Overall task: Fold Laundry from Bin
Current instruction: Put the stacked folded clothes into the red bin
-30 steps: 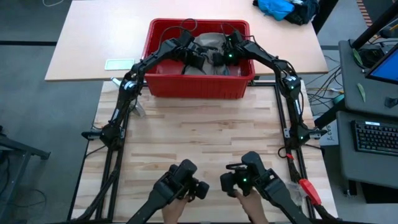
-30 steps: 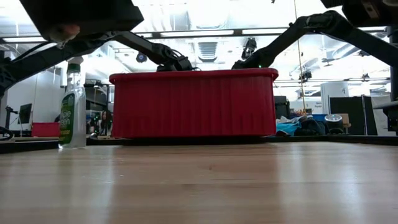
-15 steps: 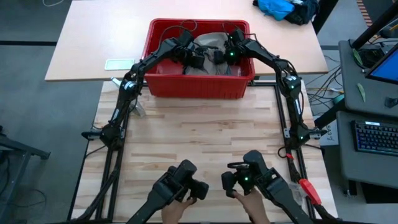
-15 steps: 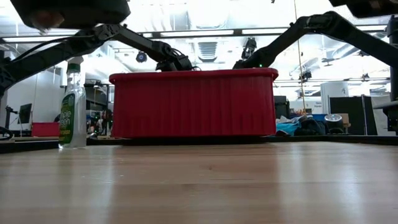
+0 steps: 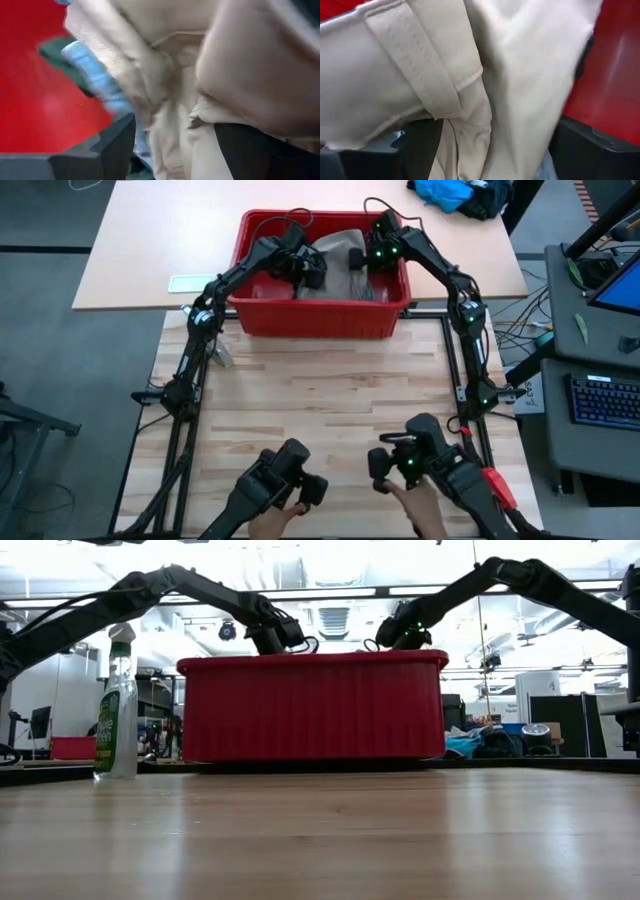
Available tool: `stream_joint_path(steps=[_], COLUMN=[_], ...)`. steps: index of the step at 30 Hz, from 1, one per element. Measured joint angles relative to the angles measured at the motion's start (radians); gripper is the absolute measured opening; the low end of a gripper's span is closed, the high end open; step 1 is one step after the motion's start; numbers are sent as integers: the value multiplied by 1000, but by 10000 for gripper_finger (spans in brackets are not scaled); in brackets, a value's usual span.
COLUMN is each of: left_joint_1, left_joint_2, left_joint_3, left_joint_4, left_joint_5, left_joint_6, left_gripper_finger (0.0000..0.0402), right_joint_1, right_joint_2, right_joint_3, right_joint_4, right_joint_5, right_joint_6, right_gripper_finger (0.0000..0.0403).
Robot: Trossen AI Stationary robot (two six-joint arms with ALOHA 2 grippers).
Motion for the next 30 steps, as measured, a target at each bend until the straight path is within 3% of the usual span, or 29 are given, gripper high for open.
stream_joint_path(steps=[21,30], left_joint_1=[5,-6], left_joint_2=[-48,-161], left_joint_3=[0,0], left_joint_4=[-73,-40], left_joint_5=[0,186], left_joint_6=[24,362], left_gripper_finger=[252,238], right_joint_1=[-12,-15], right_joint_2=[-23,-83], right_joint_3=[45,47], right_joint_4=[-7,56], right_joint_5=[1,98], right_joint_6=[17,-222], right_gripper_finger=[298,235])
